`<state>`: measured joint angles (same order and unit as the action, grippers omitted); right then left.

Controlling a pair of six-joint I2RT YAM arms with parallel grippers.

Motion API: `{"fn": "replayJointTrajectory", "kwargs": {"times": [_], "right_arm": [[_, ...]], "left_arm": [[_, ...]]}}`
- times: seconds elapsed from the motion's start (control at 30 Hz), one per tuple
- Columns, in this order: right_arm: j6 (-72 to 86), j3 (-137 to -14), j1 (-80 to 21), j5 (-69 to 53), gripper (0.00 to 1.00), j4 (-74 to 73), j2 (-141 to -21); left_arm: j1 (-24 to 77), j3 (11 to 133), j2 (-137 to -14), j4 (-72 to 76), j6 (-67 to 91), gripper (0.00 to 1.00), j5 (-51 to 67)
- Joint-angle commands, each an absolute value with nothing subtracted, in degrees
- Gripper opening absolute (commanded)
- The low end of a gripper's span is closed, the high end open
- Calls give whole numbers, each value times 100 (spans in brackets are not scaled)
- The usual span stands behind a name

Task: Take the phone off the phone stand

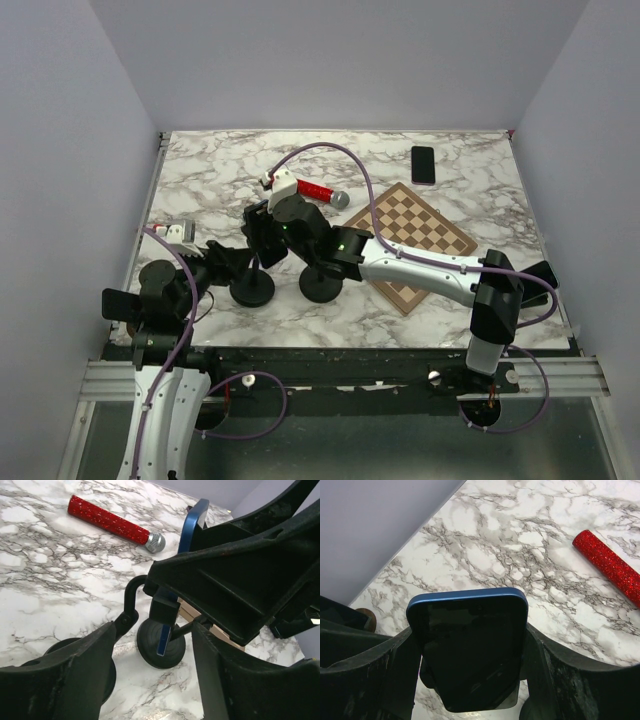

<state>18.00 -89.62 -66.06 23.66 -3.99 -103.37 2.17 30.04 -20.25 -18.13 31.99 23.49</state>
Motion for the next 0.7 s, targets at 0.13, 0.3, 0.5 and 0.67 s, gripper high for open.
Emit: {"fn": "replayJointTrajectory", "kwargs": {"times": [0.13, 0.3, 0.5, 0.67], "right_arm": [[2020, -9268, -6638, 2047, 0, -396, -10167], [2056, -9257, -6643, 1996, 1, -396, -10230], [2059, -9272, -6640, 1925, 1, -396, -10239], [2053, -9313, -6638, 1925, 1, -409, -10291]], "left_arm": [[237, 3032, -2297, -1638, 3107, 66, 2827], [234, 3037, -2557, -1211, 3189, 65, 3141], [237, 3109, -2926, -945, 3223, 58, 3375], [269, 3121, -3089, -870, 3226, 44, 3542]]}}
